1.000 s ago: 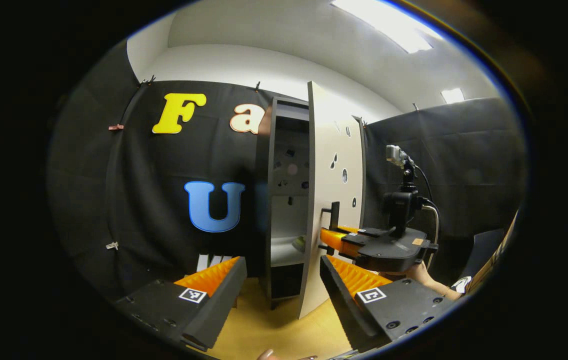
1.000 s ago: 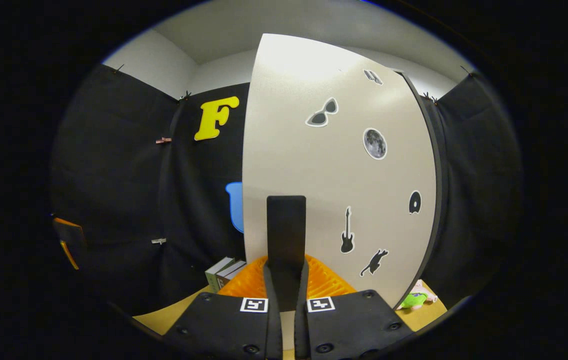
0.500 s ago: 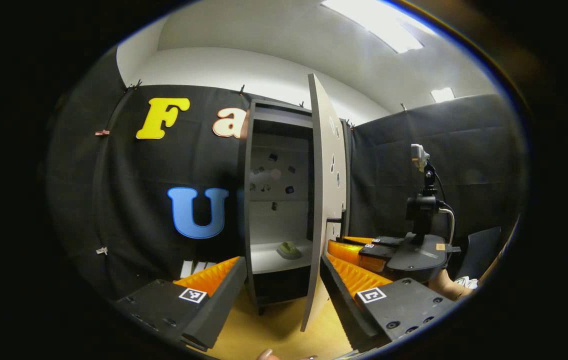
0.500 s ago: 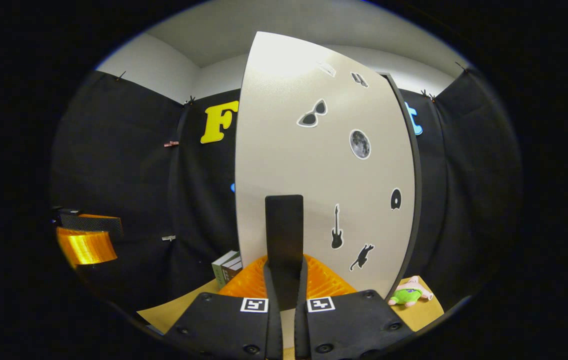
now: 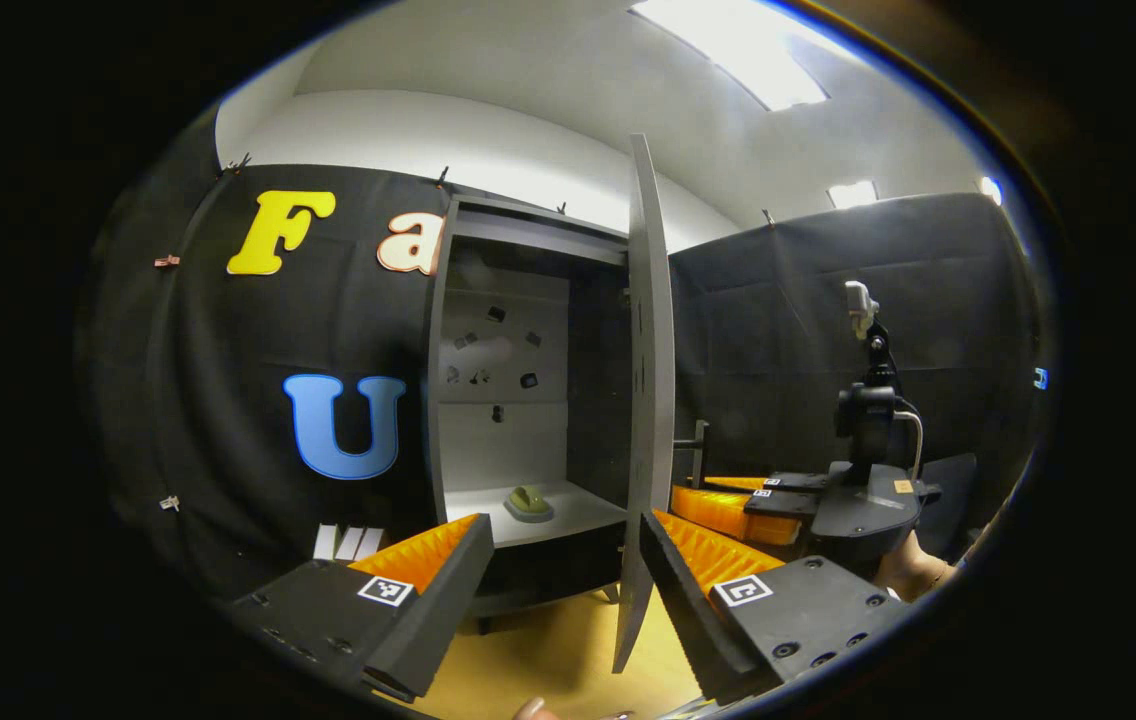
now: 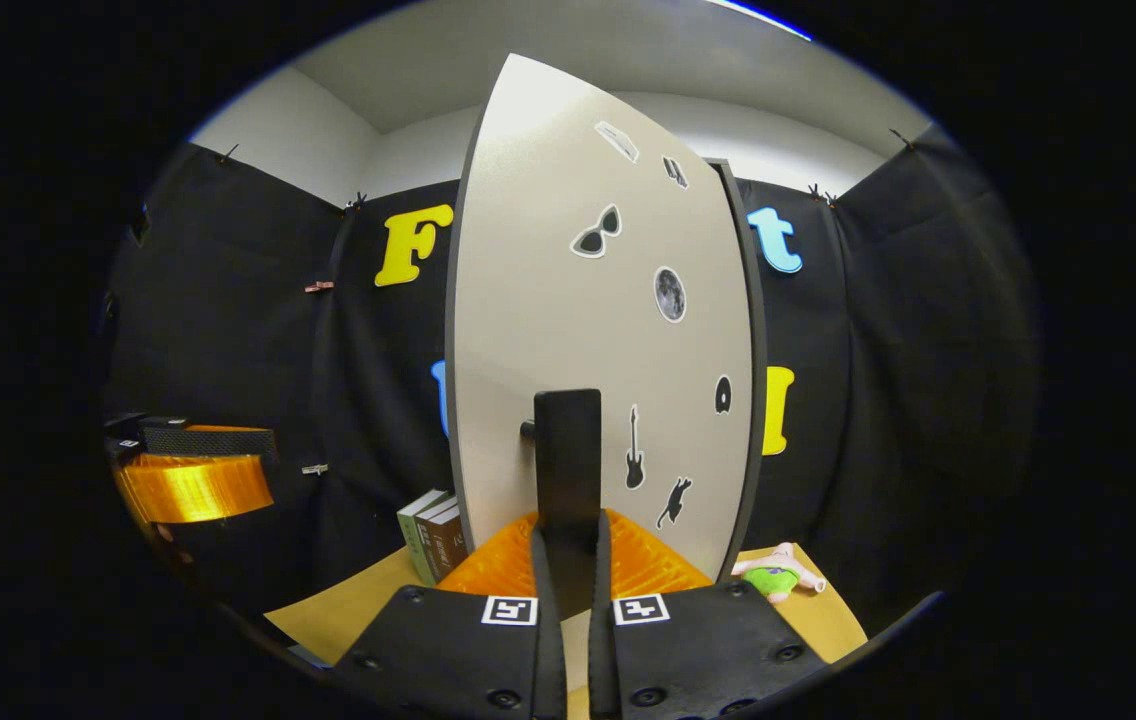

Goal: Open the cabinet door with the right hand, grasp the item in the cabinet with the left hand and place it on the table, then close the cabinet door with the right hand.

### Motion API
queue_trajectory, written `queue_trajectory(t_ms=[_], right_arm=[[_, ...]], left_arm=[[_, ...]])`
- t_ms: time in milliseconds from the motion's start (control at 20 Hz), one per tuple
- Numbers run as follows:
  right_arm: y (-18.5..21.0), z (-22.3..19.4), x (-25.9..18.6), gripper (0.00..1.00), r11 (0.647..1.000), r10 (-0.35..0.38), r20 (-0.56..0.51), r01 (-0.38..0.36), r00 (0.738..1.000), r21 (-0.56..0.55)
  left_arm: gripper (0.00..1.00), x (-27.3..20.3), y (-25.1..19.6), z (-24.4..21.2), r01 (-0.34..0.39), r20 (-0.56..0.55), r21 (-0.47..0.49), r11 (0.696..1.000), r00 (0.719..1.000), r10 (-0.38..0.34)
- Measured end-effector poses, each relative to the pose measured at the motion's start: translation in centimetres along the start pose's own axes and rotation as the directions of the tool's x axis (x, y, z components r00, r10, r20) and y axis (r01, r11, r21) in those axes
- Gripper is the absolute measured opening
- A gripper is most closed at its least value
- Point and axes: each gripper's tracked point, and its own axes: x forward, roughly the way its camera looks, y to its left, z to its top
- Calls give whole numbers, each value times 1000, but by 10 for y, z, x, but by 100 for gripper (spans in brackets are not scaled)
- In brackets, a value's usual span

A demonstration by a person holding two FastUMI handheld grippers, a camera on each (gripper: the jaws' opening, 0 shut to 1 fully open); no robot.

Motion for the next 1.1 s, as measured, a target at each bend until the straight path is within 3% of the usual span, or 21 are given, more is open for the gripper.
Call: queue_trajectory(t_ms=[300, 350, 550, 700, 950, 1100], right_arm=[[-24, 1, -17, 12, 998, -62, 5, 62, 998, -2], [-29, 1, -19, 12, 997, -73, 2, 73, 997, -1], [-59, 5, -36, 12, 995, -104, -6, 104, 995, -5], [-81, 8, -46, 12, 994, -104, -9, 104, 995, 24], [-117, 11, -55, 11, 996, -84, -9, 84, 996, 6], [-143, 13, -60, 11, 996, -81, -13, 82, 997, 29]], left_arm=[[94, 15, -11, -7, 45, -17, -4, 999, 999, -45], [90, 20, -10, -9, 41, -19, -11, 999, 999, -42], [94, 55, -14, -17, 40, -40, -41, 998, 998, -41], [90, 81, -15, -24, 10, -65, -21, 1000, 998, -12], [96, 128, -31, -29, 8, -73, -45, 999, 997, -11], [93, 154, -40, -29, -11, -67, -38, 999, 998, 8]])
